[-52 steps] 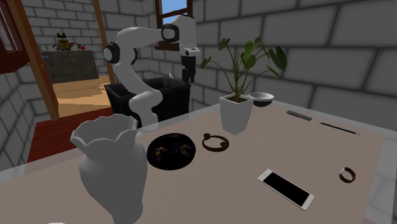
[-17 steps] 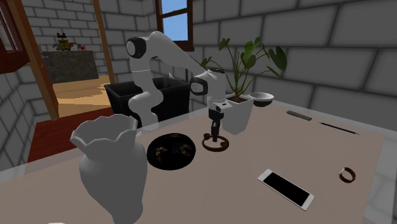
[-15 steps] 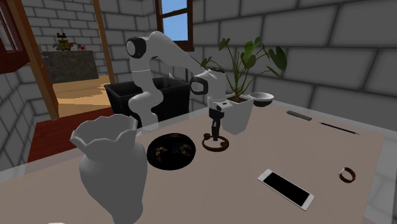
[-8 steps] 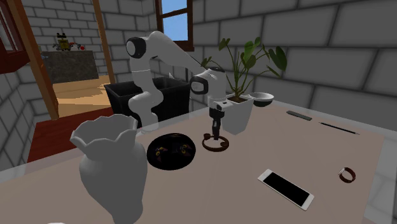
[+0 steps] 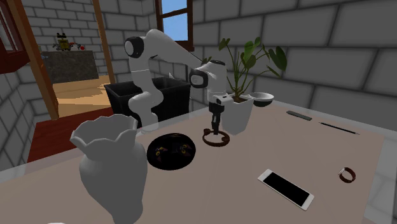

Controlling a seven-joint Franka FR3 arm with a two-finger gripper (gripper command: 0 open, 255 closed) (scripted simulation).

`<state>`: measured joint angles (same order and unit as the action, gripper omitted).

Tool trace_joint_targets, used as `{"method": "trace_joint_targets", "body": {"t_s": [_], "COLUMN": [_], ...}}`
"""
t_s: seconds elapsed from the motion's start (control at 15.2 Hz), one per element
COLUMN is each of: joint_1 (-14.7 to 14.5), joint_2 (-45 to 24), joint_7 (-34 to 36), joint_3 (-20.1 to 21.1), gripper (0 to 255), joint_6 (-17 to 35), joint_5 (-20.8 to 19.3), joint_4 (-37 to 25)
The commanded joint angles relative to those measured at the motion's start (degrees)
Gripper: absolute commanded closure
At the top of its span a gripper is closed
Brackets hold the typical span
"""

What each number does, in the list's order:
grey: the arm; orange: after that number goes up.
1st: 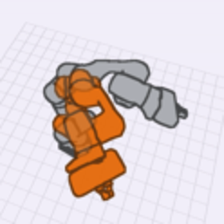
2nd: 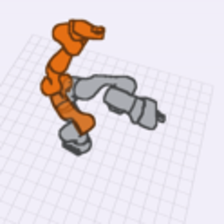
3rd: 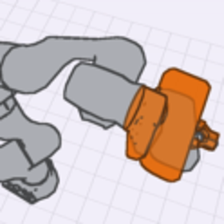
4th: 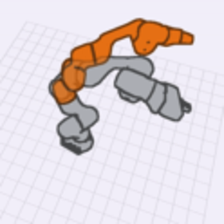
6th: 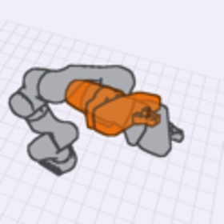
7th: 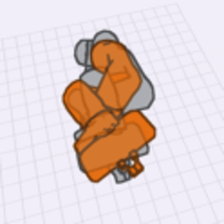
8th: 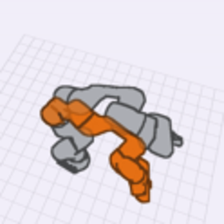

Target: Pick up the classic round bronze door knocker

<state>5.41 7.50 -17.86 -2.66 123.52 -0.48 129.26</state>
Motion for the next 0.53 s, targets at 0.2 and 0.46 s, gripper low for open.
{"method": "trace_joint_targets", "body": {"t_s": [0.2,0.46], "joint_1": [0.0,0.0], "joint_2": [1.4,2.1], "joint_7": [-0.1,0.0], "joint_3": [0.0,0.0], "gripper": [255,255], "joint_6": [-4.0,-6.5], "joint_5": [-0.1,-0.1], "joint_4": [-2.6,-4.3]}}
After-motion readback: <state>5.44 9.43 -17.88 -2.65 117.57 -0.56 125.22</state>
